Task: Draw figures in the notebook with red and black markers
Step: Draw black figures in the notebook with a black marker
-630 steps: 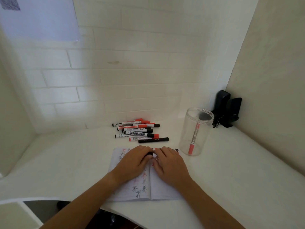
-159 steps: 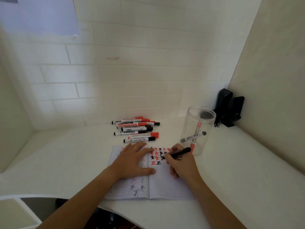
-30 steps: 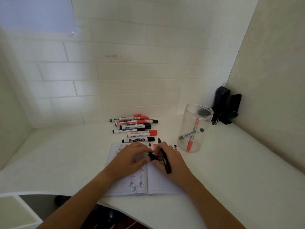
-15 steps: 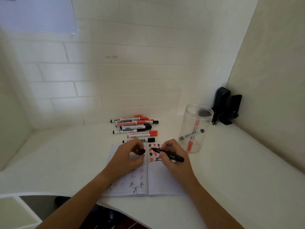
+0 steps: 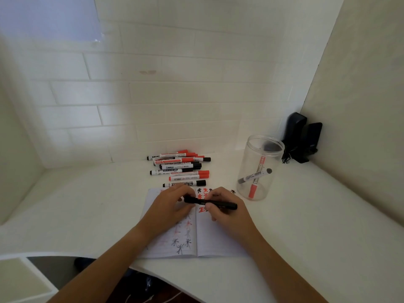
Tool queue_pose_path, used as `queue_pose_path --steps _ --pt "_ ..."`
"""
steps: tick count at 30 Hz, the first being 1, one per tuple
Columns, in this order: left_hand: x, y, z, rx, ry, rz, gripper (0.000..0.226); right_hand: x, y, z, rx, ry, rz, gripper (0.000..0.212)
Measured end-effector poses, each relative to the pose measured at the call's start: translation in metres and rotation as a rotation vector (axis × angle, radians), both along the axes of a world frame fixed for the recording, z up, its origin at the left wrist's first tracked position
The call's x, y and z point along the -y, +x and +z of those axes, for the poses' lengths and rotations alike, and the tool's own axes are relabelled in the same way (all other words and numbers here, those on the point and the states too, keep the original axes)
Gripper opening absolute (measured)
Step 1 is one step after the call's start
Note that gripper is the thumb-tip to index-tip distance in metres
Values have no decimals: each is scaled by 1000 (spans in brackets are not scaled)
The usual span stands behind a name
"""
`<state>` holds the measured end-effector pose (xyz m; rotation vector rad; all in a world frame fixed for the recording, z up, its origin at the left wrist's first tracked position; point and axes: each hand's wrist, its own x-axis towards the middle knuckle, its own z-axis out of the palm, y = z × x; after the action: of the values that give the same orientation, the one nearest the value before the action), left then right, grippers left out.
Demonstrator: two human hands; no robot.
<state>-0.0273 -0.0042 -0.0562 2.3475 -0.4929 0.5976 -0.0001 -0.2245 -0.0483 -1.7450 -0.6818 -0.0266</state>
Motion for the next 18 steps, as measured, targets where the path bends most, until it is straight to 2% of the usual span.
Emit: queue_pose_path --steps 6,9,11,14,18 --pt "-1 2 -2 -1 26 -3 21 4 2 6 -187 103 50 14" --pt "-1 1 -2 -15 17 -3 20 5 3 7 -305 188 36 21" --pt "-1 2 -4 -33 2 22 19 7 8 2 -235 79 -41 20" --pt "-2 6 -8 -64 -2 71 22 9 15 -8 9 -192 -145 25" --pt "-2 8 -8 -77 15 49 18 2 16 -14 215 -359 -158 24"
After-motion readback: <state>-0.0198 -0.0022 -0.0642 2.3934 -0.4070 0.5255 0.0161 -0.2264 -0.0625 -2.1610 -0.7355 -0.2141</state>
